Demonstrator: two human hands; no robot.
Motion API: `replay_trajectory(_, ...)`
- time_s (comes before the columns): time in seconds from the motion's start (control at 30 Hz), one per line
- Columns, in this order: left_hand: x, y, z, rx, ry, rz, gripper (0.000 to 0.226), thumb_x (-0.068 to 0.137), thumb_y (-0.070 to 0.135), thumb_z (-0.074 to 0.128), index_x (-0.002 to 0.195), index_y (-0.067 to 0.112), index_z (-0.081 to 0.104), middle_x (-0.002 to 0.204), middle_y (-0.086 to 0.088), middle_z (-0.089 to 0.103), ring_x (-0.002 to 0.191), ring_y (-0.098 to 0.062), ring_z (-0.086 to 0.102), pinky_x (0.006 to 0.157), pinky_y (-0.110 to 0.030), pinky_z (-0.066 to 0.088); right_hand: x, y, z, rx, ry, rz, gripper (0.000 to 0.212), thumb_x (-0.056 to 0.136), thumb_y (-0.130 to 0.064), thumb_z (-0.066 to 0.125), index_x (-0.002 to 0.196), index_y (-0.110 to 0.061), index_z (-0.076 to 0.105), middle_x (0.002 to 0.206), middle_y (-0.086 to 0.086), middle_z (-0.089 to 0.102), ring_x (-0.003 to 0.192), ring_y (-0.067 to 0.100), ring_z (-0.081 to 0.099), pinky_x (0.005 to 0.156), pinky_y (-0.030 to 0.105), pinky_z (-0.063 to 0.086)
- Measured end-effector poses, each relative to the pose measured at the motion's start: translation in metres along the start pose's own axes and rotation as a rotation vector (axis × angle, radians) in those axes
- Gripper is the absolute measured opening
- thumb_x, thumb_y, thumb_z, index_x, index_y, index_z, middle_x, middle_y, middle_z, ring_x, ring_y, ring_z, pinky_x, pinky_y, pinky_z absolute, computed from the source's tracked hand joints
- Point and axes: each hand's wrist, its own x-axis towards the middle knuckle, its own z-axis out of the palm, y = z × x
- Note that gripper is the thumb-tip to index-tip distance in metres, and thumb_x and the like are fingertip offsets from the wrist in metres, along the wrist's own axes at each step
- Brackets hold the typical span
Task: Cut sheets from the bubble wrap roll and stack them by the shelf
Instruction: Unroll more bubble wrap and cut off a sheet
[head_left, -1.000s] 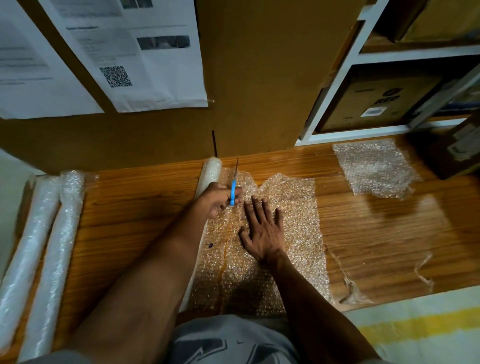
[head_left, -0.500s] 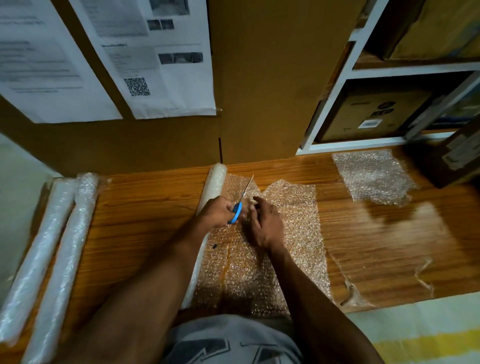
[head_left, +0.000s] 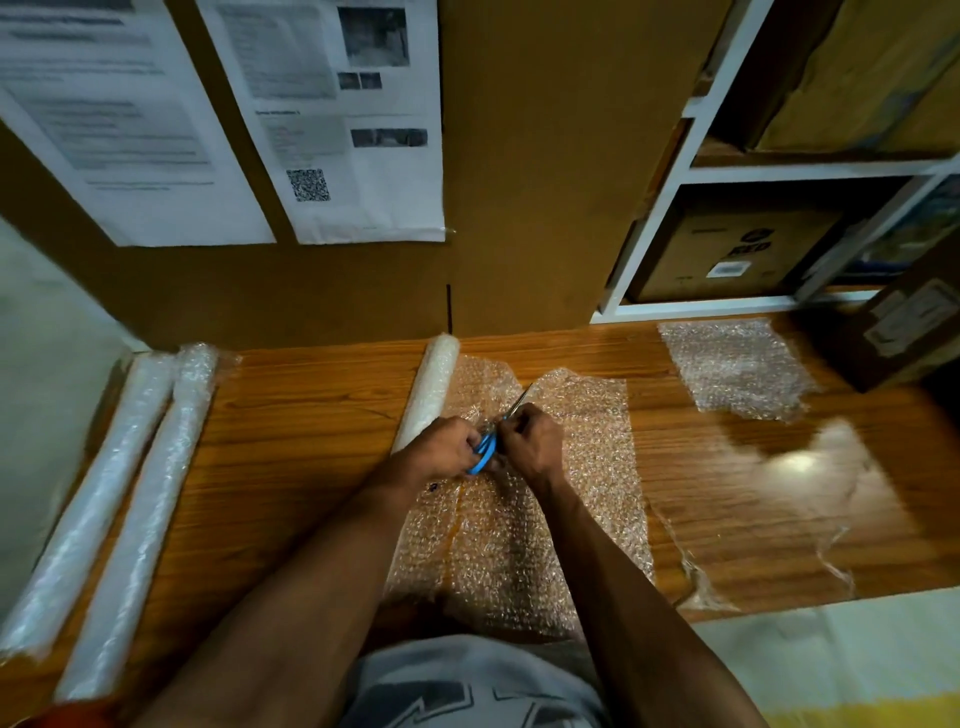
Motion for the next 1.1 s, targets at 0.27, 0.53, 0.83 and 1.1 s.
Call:
replay_trajectory(0.27, -0.021, -0.023, 0.005, -0.2, 0.11, 0.04, 0.025, 0.081, 0.022, 0.087, 0.102, 0.015, 0.078, 0.091, -0.001, 0.078, 0.074, -0.008, 0.075, 0.067, -0.026, 0.063, -0.009, -0.007, 0.006, -0.048, -0.03, -0.121, 0.003, 0.094, -0.006, 0.065, 0.092, -0.007, 0.066, 0.079, 0.003, 0.069, 0.063, 0.017, 0.064, 0.057, 0.029, 0.054)
replay_trajectory(0.53, -0.031, -0.028, 0.019, -0.143, 0.434, 0.122, 0.035, 0.08, 0.029, 0.086, 0.113, 0.024, 0.075, 0.1, 0.0, 0.079, 0.08, -0.008, 0.074, 0.067, -0.029, 0.063, -0.004, -0.008, 0.013, 0.089, 0.046, -0.051, 0.005, 0.096, -0.013, 0.071, 0.093, -0.011, 0.069, 0.076, -0.001, 0.07, 0.064, 0.018, 0.066, 0.052, 0.009, 0.046)
replay_trajectory(0.83, -0.036, -0.03, 0.02, 0.286, 0.723, 0.08, 0.037, 0.084, 0.044, 0.077, 0.118, 0.03, 0.072, 0.109, 0.006, 0.076, 0.102, -0.02, 0.066, 0.088, -0.04, 0.041, -0.001, 0.005, 0.027, 0.244, -0.015, -0.007, 0.011, 0.097, -0.02, 0.072, 0.092, -0.012, 0.07, 0.073, 0.001, 0.073, 0.067, 0.018, 0.072, 0.063, 0.049, 0.064)
replay_trajectory(1.1, -0.035, -0.025, 0.027, 0.189, 0.7, 0.019, 0.04, 0.085, 0.042, 0.078, 0.12, 0.023, 0.072, 0.111, 0.0, 0.072, 0.1, -0.021, 0.065, 0.08, -0.034, 0.054, 0.0, 0.01, 0.023, 0.309, -0.148, 0.015, 0.012, 0.098, -0.031, 0.066, 0.102, -0.023, 0.073, 0.09, 0.002, 0.079, 0.086, 0.025, 0.078, 0.079, 0.052, 0.065)
